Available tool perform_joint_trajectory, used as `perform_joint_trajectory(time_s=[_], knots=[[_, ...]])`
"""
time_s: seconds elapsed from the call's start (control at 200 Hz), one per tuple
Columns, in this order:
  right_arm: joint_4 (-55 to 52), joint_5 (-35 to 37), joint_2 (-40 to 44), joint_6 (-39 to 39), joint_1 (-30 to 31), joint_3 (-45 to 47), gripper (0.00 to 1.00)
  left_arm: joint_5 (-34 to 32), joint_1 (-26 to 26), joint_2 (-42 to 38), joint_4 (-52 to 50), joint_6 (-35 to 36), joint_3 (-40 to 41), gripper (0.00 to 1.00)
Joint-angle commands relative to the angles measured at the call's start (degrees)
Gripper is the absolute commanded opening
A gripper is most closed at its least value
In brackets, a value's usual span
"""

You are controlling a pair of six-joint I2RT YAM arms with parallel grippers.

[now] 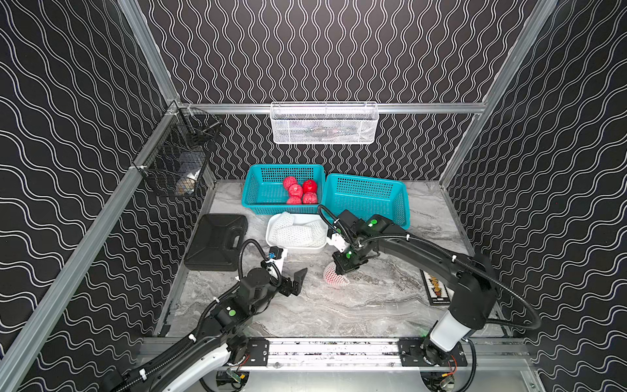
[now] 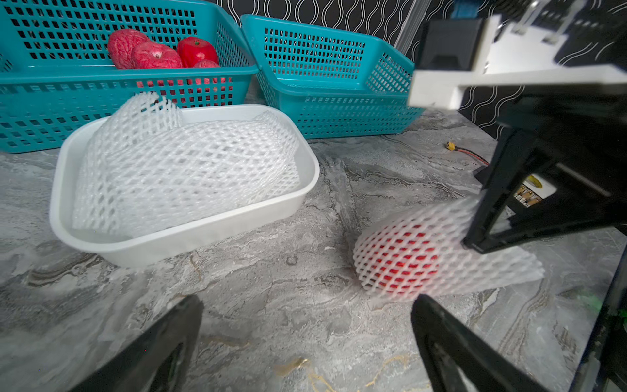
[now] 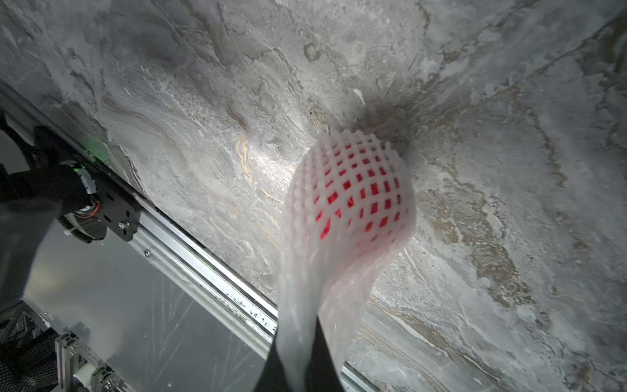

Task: Remove foam nets from apples
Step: Remove the foam net from the apple.

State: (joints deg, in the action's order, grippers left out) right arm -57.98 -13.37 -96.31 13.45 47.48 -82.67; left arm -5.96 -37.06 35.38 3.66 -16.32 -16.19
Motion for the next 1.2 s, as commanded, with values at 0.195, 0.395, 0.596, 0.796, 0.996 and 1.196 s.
perform_joint_trajectory(time_s=[0.195, 0.395, 0.596, 0.796, 0.996, 1.196], knots=[[-3.0, 3.2, -3.5, -0.8, 2.9, -2.3, 0.0, -1.8, 0.0, 1.4, 4.1, 0.2, -0.4, 0.99], [-1.8, -4.1, -2.2, -1.4, 1.9, -1.1, 0.0, -3.3, 0.1, 1.0, 3.4, 0.3, 0.2, 0.99], [-3.0, -6.8, -1.2, -1.9, 1.8, -3.0, 0.0, -3.5, 0.0, 0.7, 3.7, -0.3, 0.6, 1.0], [-5.3, -8.5, 3.4, -5.7, -1.7, -5.8, 0.0, -6.0, 0.0, -1.0, 2.2, -0.9, -1.1, 0.99], [11.0, -19.6, 8.0, -3.1, -8.7, -6.6, 0.0, -17.1, 0.0, -6.4, -0.2, -3.9, -7.0, 0.82], [37.9, -25.3, 2.7, 5.0, -10.9, -4.3, 0.0, -23.0, 1.8, 2.9, 0.6, 0.0, -17.7, 0.67]])
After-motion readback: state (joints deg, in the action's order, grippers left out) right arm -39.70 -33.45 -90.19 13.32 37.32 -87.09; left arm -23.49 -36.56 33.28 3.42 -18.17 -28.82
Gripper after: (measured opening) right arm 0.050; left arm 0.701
